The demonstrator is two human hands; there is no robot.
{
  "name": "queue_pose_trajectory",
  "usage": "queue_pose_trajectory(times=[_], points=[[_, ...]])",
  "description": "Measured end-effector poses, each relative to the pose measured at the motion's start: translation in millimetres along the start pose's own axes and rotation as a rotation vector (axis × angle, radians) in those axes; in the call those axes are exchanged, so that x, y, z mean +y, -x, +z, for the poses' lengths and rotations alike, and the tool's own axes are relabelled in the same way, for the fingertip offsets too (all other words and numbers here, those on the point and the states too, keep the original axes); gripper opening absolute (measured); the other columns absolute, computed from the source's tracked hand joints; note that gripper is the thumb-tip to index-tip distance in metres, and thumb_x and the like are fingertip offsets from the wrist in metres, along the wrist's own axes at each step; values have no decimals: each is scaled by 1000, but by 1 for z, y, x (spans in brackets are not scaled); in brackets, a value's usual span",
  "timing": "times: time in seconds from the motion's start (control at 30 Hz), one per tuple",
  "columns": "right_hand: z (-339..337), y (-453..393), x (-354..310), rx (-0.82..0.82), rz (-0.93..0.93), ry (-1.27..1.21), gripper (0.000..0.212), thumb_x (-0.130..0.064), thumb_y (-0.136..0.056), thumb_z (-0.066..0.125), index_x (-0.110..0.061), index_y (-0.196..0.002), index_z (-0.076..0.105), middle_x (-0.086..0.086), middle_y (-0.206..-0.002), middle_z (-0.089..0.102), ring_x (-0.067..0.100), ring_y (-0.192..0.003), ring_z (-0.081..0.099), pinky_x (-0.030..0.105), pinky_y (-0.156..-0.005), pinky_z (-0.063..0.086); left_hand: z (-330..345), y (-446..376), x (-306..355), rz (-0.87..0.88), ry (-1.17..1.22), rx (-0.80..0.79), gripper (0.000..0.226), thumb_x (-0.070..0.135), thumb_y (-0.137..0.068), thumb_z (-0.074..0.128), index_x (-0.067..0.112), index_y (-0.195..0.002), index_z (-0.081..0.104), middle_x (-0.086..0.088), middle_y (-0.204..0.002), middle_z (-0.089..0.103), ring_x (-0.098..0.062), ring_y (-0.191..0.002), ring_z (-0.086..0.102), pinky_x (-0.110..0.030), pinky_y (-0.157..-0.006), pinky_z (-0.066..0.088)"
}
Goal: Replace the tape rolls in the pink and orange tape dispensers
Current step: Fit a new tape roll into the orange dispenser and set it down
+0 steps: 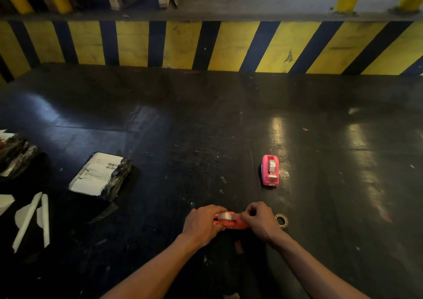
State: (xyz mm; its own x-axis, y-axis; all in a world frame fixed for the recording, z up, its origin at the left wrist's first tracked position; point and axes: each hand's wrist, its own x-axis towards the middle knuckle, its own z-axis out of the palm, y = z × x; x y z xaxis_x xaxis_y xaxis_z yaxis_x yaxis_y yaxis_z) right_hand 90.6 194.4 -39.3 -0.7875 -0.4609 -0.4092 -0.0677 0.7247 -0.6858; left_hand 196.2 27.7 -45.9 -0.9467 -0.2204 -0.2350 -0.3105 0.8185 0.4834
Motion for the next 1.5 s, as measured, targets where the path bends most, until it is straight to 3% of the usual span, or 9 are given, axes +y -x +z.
queue_pose_trajectory(times=[0.17,0.27,0.6,0.87,0.93,1.0,1.17,1.3,1.5], points=[[-24,-2,19,-70,142,-49,11,-25,-90,70,-16,-86,66,4,-80,71,17,-74,66,35,-68,53,-1,0,0,-3,13,-17,48,40,-88,73,36,-133,58,11,-131,65,-8,-118,60,-37,-104,48],[-24,1,20,-139,202,-69,12,-24,-98,62,-12,-97,63,11,-84,74,15,-62,67,26,-53,53,0,0,0,-12,12,-21,49,38,-89,72,36,-134,57,11,-132,64,-8,-120,60,-37,-105,48],[1,1,18,-138,296,-155,19,-22,-101,60,-13,-84,64,3,-64,64,7,-38,55,18,-31,33,3,1,2,-22,7,-11,51,39,-90,72,33,-137,56,9,-139,62,-10,-126,58,-40,-110,46],[0,4,19,-87,314,-69,15,-18,-94,69,-15,-87,56,5,-73,66,12,-36,57,20,-29,38,2,0,2,-27,6,-26,52,37,-90,72,33,-138,54,9,-140,61,-10,-128,57,-41,-110,46],[-3,4,18,-92,296,-46,12,-10,-95,62,-14,-99,51,6,-81,65,17,-50,63,26,-37,48,1,1,2,-18,6,-33,53,36,-90,72,32,-140,54,9,-142,59,-11,-129,56,-42,-112,44],[-4,5,16,-43,204,-1,19,-3,-97,50,-13,-112,51,6,-97,64,22,-80,67,35,-69,58,1,1,1,-14,12,-35,55,37,-91,70,31,-143,51,8,-145,58,-10,-130,55,-42,-113,42],[0,9,5,1,-216,116,53,-22,-97,59,-22,-147,43,1,-142,50,18,-132,49,37,-113,42,-6,6,-4,4,-3,-193,80,14,-93,60,29,-160,18,1,-165,31,-20,-149,34,-45,-124,23],[10,0,6,-261,-294,487,80,-32,-92,63,-28,-159,20,1,-159,35,23,-145,33,47,-120,35,-14,16,-19,-82,172,-57,84,-3,-91,51,27,-160,14,2,-169,15,-19,-156,16,-43,-127,20],[14,-17,4,-194,-295,509,70,-24,-93,61,-22,-154,29,7,-141,49,28,-128,47,41,-108,45,6,31,-77,-326,143,261,61,19,-103,47,16,-159,23,-4,-168,23,-17,-155,18,-36,-126,17]])
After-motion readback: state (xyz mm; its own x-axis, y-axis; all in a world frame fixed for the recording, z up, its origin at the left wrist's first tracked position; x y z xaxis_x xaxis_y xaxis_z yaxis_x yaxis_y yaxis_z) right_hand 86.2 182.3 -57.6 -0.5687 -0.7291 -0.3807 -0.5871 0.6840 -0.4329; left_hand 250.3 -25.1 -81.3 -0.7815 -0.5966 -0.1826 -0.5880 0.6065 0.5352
